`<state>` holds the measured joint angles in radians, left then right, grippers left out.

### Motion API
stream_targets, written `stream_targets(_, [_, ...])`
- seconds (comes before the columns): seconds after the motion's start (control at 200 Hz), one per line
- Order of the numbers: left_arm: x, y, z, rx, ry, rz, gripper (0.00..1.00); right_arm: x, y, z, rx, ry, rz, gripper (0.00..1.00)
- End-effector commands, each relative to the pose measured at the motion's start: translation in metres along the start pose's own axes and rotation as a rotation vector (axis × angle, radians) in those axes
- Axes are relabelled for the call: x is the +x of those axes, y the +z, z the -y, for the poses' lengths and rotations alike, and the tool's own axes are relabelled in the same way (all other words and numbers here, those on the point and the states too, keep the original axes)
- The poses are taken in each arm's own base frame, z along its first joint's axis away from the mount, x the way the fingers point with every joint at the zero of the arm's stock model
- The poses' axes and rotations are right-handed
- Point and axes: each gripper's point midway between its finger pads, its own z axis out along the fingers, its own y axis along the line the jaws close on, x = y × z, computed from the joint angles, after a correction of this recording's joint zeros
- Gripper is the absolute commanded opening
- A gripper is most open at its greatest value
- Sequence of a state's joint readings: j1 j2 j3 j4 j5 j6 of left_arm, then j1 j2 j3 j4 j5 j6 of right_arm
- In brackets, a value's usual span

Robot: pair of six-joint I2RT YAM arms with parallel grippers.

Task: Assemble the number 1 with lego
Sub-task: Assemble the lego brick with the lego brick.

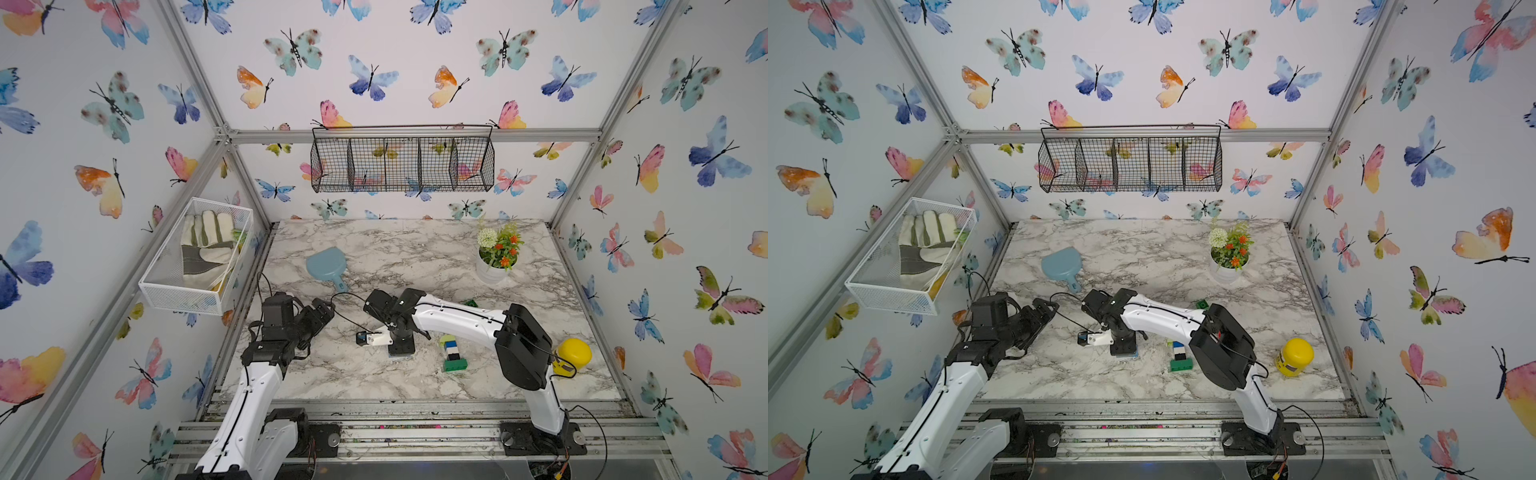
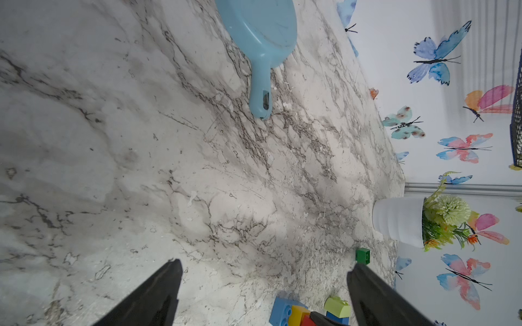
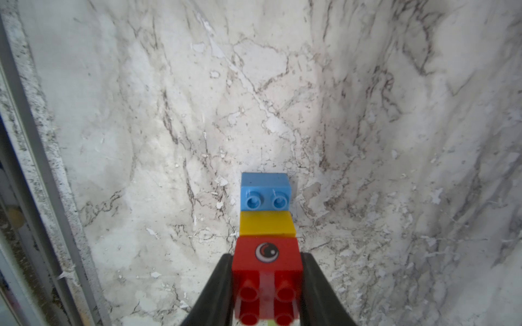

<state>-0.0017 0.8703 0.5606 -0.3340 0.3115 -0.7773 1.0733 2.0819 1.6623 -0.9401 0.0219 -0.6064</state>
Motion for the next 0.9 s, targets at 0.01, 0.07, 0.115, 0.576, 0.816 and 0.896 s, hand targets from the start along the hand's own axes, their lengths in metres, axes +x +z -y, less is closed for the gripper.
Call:
stream_targets(0.01, [-0.009, -0.004, 0.006, 0.011, 0.025, 0.033, 0.96, 0.028, 0.057, -0.034, -0.182, 0.033, -0.111, 0.02])
stream_targets(0.07, [-0.009, -0.004, 0.005, 0.008, 0.023, 0.031, 0.96, 0.031, 0.061, -0.037, -0.197, 0.041, -0.115, 0.02])
stream_targets(0.115, [-0.009, -0.005, 0.006, 0.010, 0.027, 0.032, 0.96, 0.035, 0.065, -0.038, -0.205, 0.049, -0.126, 0.02])
stream_targets(0.576, [-0.013, -0.007, 0.010, 0.008, 0.031, 0.038, 0.96, -0.021, 0.010, 0.003, -0.042, 0.099, 0.155, 0.45])
stream_targets(0.816, [-0.017, -0.012, 0.014, 0.009, 0.048, 0.050, 0.96, -0.034, -0.022, 0.010, -0.011, 0.101, 0.250, 0.67])
stream_targets(0.896, [-0.017, -0.013, 0.015, 0.009, 0.051, 0.052, 0.96, -0.038, -0.041, 0.016, 0.004, 0.139, 0.314, 0.70])
